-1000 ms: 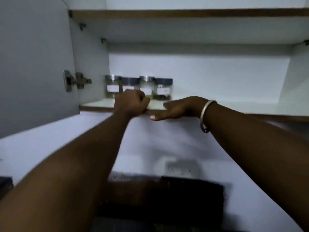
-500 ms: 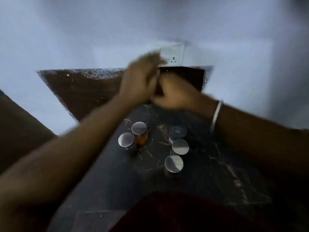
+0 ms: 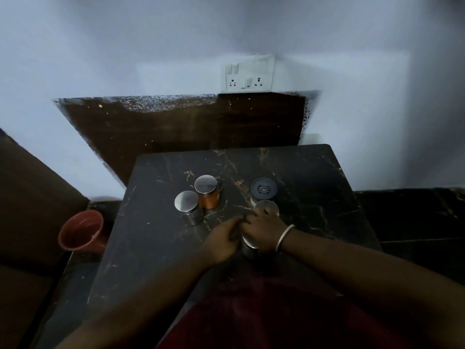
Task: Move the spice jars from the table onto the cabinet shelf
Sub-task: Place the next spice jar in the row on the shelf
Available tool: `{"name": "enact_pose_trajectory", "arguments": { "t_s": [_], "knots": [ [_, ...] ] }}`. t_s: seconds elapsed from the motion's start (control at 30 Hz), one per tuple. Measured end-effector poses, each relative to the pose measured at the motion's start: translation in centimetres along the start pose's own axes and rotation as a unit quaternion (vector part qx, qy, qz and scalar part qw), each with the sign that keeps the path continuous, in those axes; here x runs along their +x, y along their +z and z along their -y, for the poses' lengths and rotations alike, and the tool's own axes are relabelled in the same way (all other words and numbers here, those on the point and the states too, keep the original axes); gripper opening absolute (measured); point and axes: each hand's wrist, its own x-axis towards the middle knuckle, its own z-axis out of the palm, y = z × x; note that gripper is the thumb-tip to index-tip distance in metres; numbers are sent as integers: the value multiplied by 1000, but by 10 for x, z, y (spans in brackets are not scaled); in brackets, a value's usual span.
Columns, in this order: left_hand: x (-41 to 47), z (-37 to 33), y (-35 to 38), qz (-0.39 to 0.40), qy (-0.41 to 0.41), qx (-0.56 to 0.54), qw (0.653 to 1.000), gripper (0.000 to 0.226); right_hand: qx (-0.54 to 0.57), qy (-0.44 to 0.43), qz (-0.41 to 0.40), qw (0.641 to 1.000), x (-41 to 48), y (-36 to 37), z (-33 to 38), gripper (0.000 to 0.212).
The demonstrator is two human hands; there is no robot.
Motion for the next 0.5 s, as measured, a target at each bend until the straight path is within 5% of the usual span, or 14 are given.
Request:
{"name": "enact_pose_trajectory", "arguments": {
  "t_s": [0.17,0.27,0.37,0.5],
  "knots": [
    [-2,-24,-19,-19,-60,-264,963,49,257,41,62,964,2,-60,-20,86],
    [-5,-49,-41,-24,-62,-362,930,37,467,53,71,880,-3,-91,-34,92],
    [-10,-67,-58,-29,-70,-447,891,50,564,50,-3,824,-9,-110,-39,90],
    [-12,-92,-76,-34,-58,-512,856,45,744,60,-107,657,-7,-113,-19,64]
  ]
}}
